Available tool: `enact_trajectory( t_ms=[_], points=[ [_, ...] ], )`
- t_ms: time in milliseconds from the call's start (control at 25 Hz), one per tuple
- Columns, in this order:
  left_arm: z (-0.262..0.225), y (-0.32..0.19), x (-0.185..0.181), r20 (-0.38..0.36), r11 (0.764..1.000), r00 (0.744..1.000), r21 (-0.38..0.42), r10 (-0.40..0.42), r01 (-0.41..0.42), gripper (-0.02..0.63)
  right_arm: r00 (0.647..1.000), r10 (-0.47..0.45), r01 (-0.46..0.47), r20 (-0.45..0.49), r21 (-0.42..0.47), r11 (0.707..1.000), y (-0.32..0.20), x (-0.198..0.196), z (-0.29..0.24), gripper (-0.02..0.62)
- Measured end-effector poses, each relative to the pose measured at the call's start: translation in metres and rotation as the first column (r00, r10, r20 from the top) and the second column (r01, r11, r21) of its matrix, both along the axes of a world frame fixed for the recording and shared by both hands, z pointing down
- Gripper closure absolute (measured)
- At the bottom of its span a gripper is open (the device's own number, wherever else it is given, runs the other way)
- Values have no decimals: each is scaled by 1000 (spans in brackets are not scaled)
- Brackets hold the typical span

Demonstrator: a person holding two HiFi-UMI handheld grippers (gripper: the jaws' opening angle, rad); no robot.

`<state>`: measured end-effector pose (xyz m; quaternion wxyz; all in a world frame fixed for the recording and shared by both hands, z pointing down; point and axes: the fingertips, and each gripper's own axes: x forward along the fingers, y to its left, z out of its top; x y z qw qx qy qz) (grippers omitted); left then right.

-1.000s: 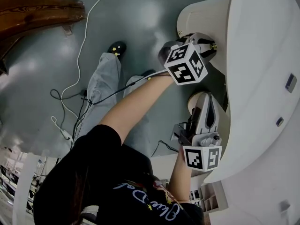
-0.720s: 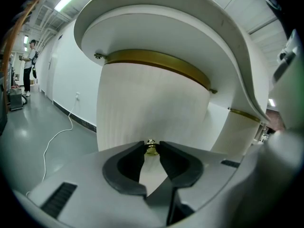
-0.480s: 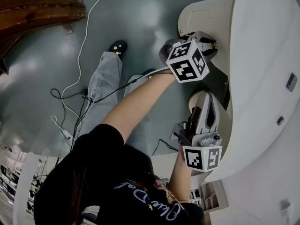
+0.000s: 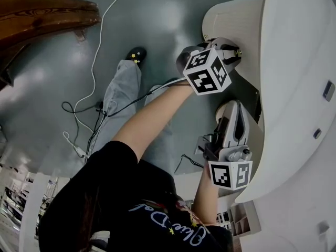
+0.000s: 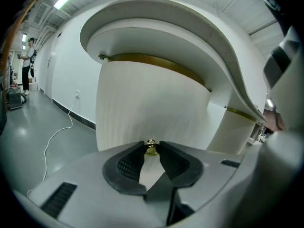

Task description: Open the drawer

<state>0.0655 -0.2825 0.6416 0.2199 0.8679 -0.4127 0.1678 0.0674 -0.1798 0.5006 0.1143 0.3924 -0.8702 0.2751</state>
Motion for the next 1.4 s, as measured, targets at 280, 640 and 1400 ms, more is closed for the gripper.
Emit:
enact_trajectory(
  t_ms=[280, 640, 1400],
  points=[
    [1, 4, -2, 15, 1000, 1000, -3, 18, -18, 508, 1000, 13, -13, 7, 1, 1000, 0, -3, -3, 595],
    [5, 19, -14, 10, 1000, 1000, 9, 2, -2, 506, 1000, 10, -10, -12, 17, 1000, 0, 0, -2, 595],
    [5, 55, -34, 27, 983, 985, -76, 172, -169, 508, 957, 291, -291, 7, -35, 956, 18, -21, 6, 595]
  ],
)
